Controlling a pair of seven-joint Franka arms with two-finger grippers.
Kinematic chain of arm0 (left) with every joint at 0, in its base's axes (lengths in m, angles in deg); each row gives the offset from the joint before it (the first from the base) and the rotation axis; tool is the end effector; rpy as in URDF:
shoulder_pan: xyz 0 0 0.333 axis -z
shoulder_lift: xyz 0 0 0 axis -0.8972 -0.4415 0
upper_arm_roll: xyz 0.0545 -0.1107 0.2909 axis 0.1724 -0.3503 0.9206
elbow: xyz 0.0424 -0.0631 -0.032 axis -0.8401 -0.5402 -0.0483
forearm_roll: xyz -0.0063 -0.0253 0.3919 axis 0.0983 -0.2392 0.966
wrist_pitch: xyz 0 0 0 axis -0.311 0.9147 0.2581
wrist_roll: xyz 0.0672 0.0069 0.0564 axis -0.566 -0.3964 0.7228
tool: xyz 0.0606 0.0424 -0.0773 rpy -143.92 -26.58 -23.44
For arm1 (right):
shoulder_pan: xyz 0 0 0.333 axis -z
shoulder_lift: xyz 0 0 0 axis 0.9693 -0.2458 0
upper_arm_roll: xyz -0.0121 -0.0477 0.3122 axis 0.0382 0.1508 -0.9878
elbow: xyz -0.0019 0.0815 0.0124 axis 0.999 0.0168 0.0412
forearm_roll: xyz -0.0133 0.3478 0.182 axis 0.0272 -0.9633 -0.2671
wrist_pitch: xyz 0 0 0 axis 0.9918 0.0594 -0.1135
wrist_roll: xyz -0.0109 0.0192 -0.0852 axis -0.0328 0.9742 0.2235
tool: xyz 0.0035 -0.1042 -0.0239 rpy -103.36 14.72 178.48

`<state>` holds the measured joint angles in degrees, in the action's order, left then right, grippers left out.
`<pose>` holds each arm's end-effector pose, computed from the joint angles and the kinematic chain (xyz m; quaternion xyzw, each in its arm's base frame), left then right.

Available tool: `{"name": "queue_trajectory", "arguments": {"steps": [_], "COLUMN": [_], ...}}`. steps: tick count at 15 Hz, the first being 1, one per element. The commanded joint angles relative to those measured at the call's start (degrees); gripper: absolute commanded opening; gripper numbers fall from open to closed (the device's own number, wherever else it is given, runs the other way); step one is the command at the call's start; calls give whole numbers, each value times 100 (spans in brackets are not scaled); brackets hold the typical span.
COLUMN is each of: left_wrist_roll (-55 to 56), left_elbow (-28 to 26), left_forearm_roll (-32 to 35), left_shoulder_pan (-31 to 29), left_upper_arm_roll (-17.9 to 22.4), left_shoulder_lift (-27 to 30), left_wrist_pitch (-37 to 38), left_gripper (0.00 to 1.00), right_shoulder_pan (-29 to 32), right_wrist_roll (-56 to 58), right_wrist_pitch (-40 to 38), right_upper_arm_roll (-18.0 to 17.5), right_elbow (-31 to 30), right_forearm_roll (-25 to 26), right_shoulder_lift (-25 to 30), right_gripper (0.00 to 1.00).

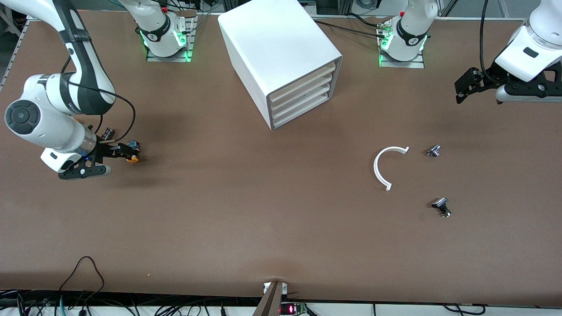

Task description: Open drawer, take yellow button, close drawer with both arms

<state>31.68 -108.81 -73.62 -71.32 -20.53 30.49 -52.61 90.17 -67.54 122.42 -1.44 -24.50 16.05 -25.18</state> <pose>0.5179 -0.0573 0.6121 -0.9992 0.0176 -0.0175 0.0328 0.6125 0.0108 0.3619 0.9981 0.0536 -0.0281 0.0107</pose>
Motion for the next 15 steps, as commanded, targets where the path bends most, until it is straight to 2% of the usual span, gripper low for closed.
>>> {"name": "queue_trajectory", "arguments": {"steps": [1, 4, 7, 9, 13, 14, 15], "left_wrist_roll": [-27, -10, -1, -1, -1, -1, -9], "left_elbow": [185, 194, 211, 290, 299, 343, 369], "left_forearm_roll": [151, 142, 115, 115, -8, -16, -16], "left_shoulder_pan": [32, 31, 5, 5, 5, 5, 5], "left_upper_arm_roll": [69, 69, 69, 69, 69, 69, 69], "left_shoulder_lift": [-293, -320, -329, -329, -329, -337, -364], "left_wrist_pitch": [176, 193, 350, 509, 527, 536, 527], "left_gripper": [100, 100, 100, 100, 100, 100, 100], "right_shoulder_pan": [-391, -665, -859, -842, -807, -798, -772], "right_wrist_roll": [-574, -1418, -1736, -1719, -1658, -1675, -1614], "right_wrist_pitch": [-906, -1846, -2812, -3070, -3026, -3200, -3707], "right_upper_arm_roll": [-51, -59, -51, -16, 554, 686, 827], "right_elbow": [908, 1726, 2473, 2676, 2809, 2800, 2809], "right_forearm_roll": [-375, -403, -376, -350, -332, -367, -402], "right_shoulder_lift": [-12, 14, 76, 163, 164, 190, 173], "right_gripper": [100, 100, 100, 100, 100, 100, 100]}}
